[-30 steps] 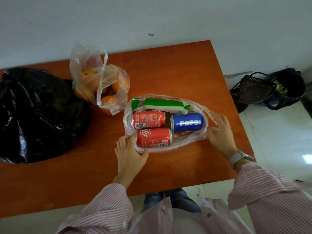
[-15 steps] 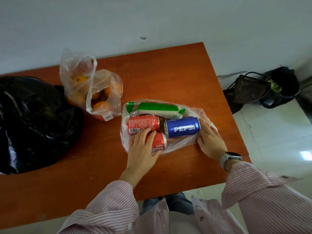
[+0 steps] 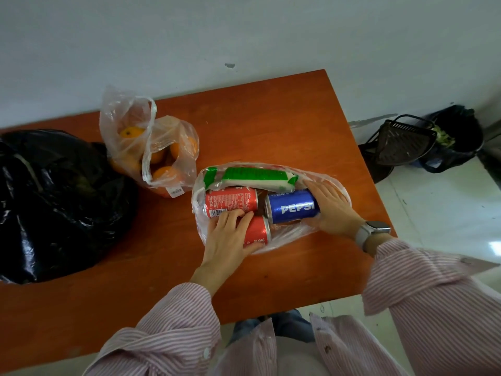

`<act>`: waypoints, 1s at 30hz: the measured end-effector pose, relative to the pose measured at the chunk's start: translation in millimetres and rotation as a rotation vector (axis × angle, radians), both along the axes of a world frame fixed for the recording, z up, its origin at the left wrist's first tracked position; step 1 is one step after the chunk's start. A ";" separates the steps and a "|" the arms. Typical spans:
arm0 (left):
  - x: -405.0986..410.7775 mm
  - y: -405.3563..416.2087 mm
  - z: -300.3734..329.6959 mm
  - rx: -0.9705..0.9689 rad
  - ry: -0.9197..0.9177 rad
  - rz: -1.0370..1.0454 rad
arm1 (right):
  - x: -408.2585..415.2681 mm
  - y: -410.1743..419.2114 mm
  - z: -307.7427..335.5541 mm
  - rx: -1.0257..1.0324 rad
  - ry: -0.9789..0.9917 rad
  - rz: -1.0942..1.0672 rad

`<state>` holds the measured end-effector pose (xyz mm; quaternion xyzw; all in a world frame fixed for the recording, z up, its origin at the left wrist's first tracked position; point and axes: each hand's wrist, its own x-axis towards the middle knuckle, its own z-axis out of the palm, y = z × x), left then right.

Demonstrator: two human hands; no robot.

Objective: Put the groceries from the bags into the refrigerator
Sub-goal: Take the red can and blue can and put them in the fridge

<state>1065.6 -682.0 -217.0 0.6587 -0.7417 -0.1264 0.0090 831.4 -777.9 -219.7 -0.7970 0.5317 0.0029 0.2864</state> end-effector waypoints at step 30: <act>-1.7 -13.6 88.3 0.770 1.755 1.103 | 31.2 26.5 51.3 0.163 -0.797 -0.377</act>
